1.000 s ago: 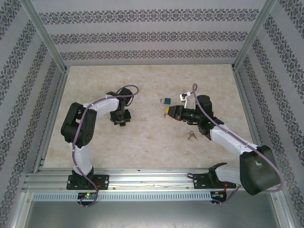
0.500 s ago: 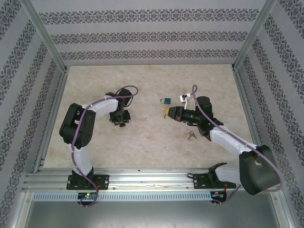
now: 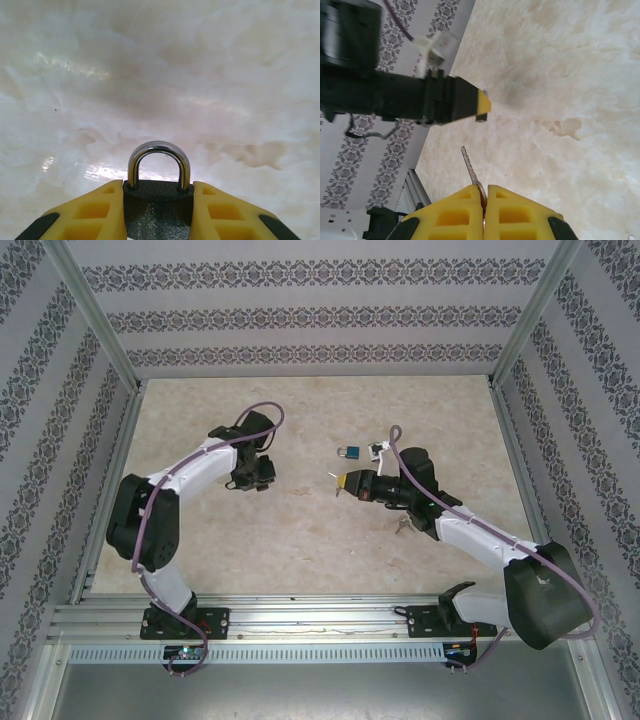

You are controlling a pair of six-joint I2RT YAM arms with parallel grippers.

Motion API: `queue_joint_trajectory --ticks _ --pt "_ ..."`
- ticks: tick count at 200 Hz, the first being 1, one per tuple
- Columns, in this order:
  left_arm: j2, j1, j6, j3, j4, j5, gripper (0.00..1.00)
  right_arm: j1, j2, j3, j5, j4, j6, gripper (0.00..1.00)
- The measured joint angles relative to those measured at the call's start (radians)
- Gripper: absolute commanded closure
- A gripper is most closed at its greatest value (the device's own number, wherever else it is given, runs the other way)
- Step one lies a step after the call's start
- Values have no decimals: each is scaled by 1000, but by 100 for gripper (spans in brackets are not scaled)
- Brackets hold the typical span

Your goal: Unlock with the key

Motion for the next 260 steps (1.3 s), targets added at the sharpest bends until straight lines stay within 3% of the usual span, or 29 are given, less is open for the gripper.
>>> queue_joint_trajectory --ticks 55,163,260 --pt "-140 0 -135 11 71 42 73 76 -1 20 178 13 -53 100" --pt "-213 -33 -400 -29 276 121 74 236 87 44 426 171 -92 100" --pt "-190 -46 -491 -35 274 91 74 270 390 50 487 503 122 100"
